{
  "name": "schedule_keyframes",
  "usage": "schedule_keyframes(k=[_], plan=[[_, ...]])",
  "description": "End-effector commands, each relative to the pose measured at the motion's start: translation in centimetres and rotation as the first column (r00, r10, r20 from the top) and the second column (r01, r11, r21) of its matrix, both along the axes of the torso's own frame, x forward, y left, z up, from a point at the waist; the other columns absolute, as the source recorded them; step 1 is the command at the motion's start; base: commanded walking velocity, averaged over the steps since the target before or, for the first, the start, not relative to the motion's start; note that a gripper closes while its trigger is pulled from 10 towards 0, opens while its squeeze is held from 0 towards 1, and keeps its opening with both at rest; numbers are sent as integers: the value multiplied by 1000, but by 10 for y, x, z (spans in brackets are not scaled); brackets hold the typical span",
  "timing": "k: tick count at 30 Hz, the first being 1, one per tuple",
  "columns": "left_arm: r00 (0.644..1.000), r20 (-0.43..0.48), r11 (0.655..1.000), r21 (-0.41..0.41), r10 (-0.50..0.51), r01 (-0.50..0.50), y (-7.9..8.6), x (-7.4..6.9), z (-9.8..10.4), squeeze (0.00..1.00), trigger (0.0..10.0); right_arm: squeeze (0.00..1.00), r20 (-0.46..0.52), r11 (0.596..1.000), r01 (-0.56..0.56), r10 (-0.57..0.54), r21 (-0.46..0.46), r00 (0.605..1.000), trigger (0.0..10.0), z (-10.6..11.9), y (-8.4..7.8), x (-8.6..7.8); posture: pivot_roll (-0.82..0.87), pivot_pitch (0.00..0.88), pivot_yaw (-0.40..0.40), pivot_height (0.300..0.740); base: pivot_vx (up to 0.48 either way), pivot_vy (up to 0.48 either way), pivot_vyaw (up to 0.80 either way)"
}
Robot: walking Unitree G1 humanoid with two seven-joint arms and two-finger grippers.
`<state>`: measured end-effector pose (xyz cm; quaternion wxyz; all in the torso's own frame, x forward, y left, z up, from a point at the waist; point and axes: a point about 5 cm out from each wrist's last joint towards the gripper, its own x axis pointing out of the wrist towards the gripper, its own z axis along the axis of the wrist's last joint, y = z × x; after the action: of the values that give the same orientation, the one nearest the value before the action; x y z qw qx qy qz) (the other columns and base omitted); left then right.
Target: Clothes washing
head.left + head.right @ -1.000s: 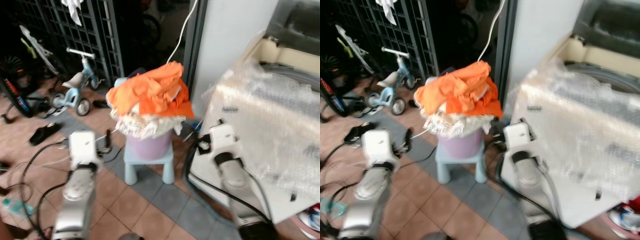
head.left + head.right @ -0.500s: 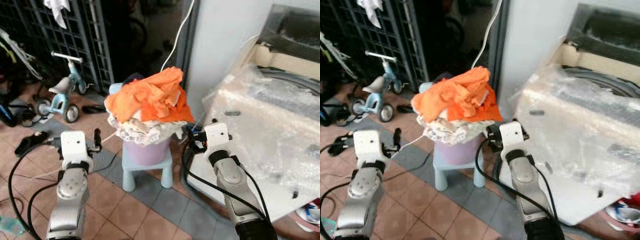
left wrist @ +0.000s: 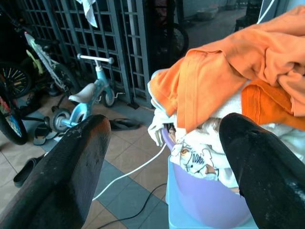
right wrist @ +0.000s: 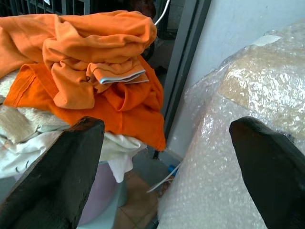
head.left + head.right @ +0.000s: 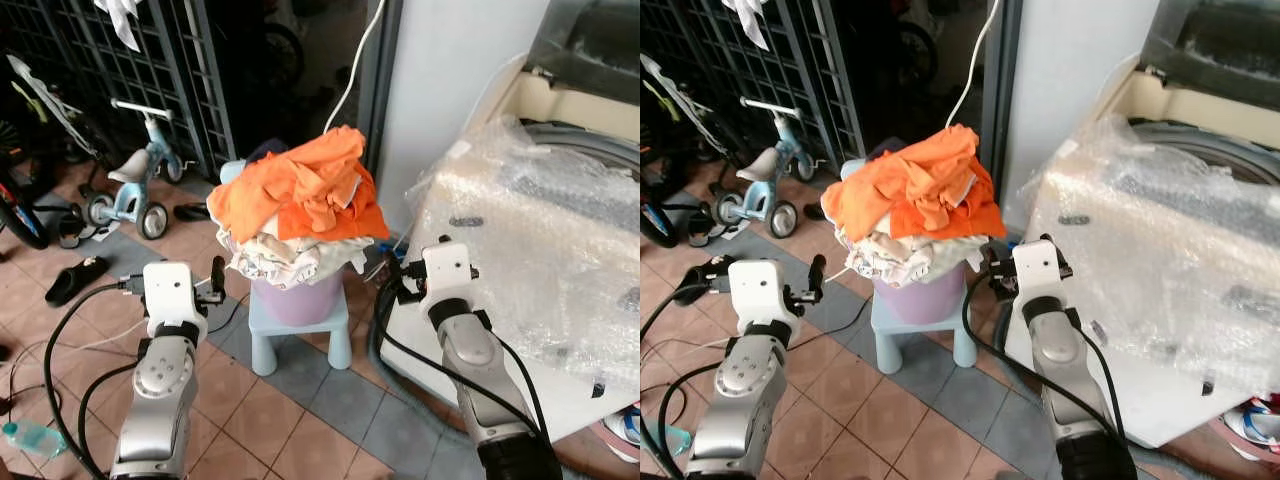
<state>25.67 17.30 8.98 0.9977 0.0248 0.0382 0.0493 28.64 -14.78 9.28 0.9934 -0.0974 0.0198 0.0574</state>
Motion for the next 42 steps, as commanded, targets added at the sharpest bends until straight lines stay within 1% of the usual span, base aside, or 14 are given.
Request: schedule_keyframes(k=[1, 2, 3, 4, 7, 8, 16, 21, 23, 27, 28, 30, 37, 42], plan=[[1000, 24, 1000, 4, 5, -5, 3, 0, 5, 0, 10000, 0, -49, 997, -37, 41, 72, 998, 10000, 1, 2, 2, -17, 0, 26, 740, 435, 0, 0], [1000, 26, 1000, 4, 3, -4, 2, 0, 5, 0, 10000, 0, -43, 994, -64, 68, 91, 997, 10000, 2, 5, 1, -17, 0, 23, 740, 435, 0, 0], [1000, 28, 1000, 2, -2, 1, 1, 2, 6, 0, 10000, 0, 2, 997, -66, 66, 39, 998, 10000, 6, 5, 2, -14, 0, 19, 740, 439, 0, 0], [1000, 28, 1000, 0, -3, 3, 1, 2, 6, 0, 10000, 0, 11, 998, -58, 58, 20, 998, 10000, 7, 5, 3, -14, 0, 19, 740, 439, 0, 0], [999, 38, 1000, -8, 8, -7, 2, 4, 9, 0, 10000, 0, 34, 996, -68, 66, 56, 997, 10000, 11, 6, 5, -6, 0, 12, 740, 440, 0, 0], [999, 37, 1000, -10, 12, -12, 2, 3, 8, 0, 10000, 0, 25, 995, -70, 69, 75, 997, 10000, 10, 7, 5, -6, 0, 12, 740, 439, 0, 0], [1000, 15, 999, -23, 22, -22, 3, 2, 5, 0, 10000, 0, 16, 992, -95, 94, 82, 995, 10000, 9, 7, 6, -6, 0, 4, 740, 414, 72, 0], [1000, 8, 1000, -23, 21, -21, 2, 1, 4, 0, 10000, 0, 15, 989, -121, 120, 81, 993, 10000, 9, 7, 7, -3, 0, 0, 740, 0, 0, 0], [1000, 7, 1000, -19, 25, -25, 2, 1, 4, 0, 10000, 0, 26, 985, -153, 152, 77, 988, 10000, 10, 9, 7, -1, 0, 0, 740, 0, 0, 0], [999, 0, 999, -3, 36, -36, 2, -1, 3, 0, 10000, 0, 27, 983, -169, 168, 72, 985, 10000, 10, 12, 7, 4, 0, -3, 740, 0, 0, 631], [997, -36, 998, -14, 63, -63, 4, -1, 0, 0, 10000, 0, 24, 981, -178, 177, 78, 984, 10000, 9, 14, 7, 9, 0, -5, 740, 0, 0, 669], [997, -33, 998, -22, 62, -63, 5, -1, -1, 0, 10000, 0, 22, 980, -181, 180, 80, 983, 10000, 9, 14, 7, 9, 0, -5, 740, 0, 0, 663], [1000, -6, 1000, -6, 1, -1, 2, -3, 3, 0, 10000, 0, 29, 977, -195, 193, 84, 981, 10000, 10, 21, 11, 16, 0, 9, 740, 0, 464, 145], [1000, -1, 1000, -2, -21, 21, 1, -1, 5, 0, 10000, 0, 43, 981, -179, 176, 75, 983, 10000, 14, 19, 18, 14, 0, 14, 740, 418, 65, 0]])
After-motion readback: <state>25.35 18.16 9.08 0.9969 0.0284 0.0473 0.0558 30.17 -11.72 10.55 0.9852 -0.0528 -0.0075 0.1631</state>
